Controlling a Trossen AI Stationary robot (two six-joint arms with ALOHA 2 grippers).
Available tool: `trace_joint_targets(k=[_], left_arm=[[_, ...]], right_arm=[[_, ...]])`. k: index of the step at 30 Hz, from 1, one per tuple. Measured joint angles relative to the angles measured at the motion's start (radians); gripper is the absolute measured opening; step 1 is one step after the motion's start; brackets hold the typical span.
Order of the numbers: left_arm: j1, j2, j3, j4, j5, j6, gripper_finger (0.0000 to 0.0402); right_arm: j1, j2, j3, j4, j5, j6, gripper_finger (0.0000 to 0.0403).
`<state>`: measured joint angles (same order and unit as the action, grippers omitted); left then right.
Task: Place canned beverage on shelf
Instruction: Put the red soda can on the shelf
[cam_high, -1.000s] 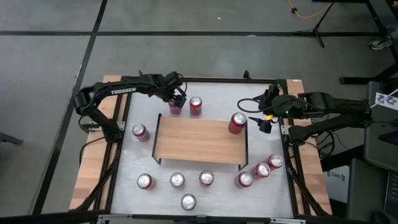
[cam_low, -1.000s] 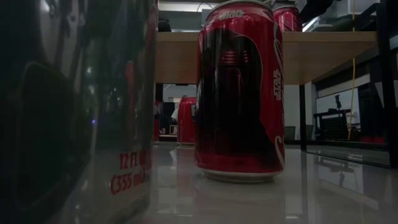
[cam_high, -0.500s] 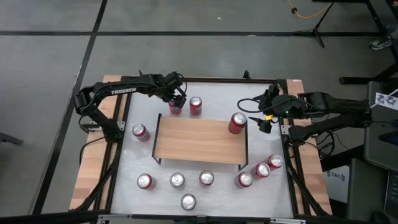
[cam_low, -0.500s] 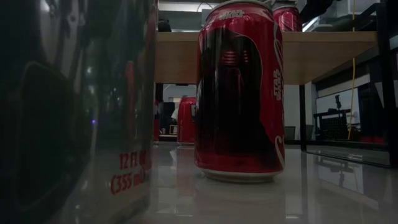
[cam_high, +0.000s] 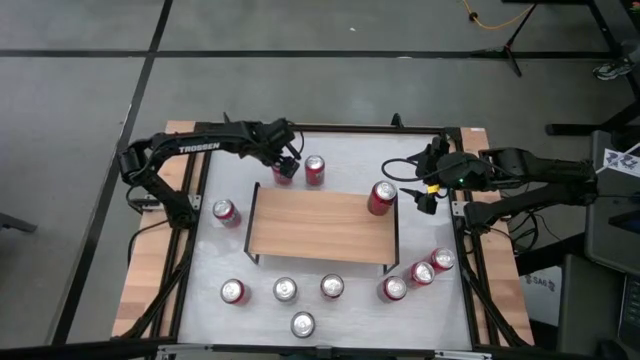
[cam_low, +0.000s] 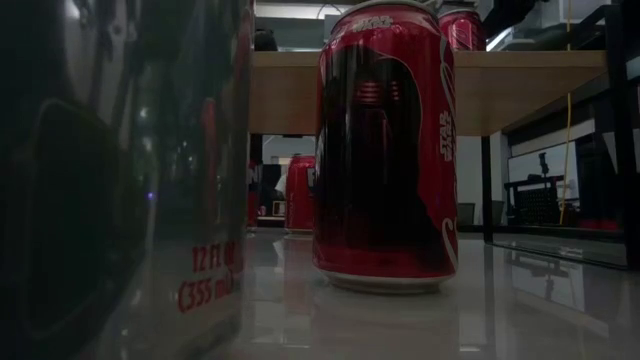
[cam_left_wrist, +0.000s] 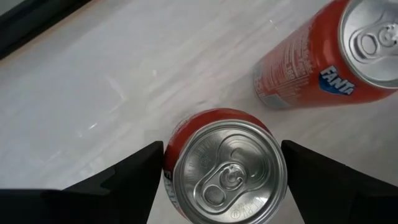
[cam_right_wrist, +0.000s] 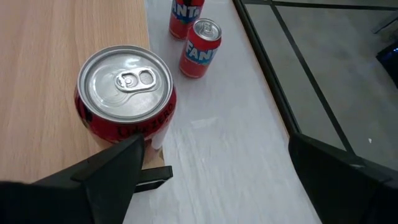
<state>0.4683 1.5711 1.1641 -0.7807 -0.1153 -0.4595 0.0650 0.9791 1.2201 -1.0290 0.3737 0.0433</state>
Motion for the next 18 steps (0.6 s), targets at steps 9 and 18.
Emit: trace_joint_targets(k=[9, 18], left_arm=[[-0.011, 0.000, -0.001, -0.015, -0.047, 0.000, 0.0305], [-0.011, 0.000, -0.001, -0.026, -0.051, 0.012, 0.0305]], right_arm=[[0.000, 0.000, 0.000, -0.002, 0.000, 0.000, 0.0388], [0.000, 0.000, 0.000, -0.029, 0.000, 0.000, 0.0388]])
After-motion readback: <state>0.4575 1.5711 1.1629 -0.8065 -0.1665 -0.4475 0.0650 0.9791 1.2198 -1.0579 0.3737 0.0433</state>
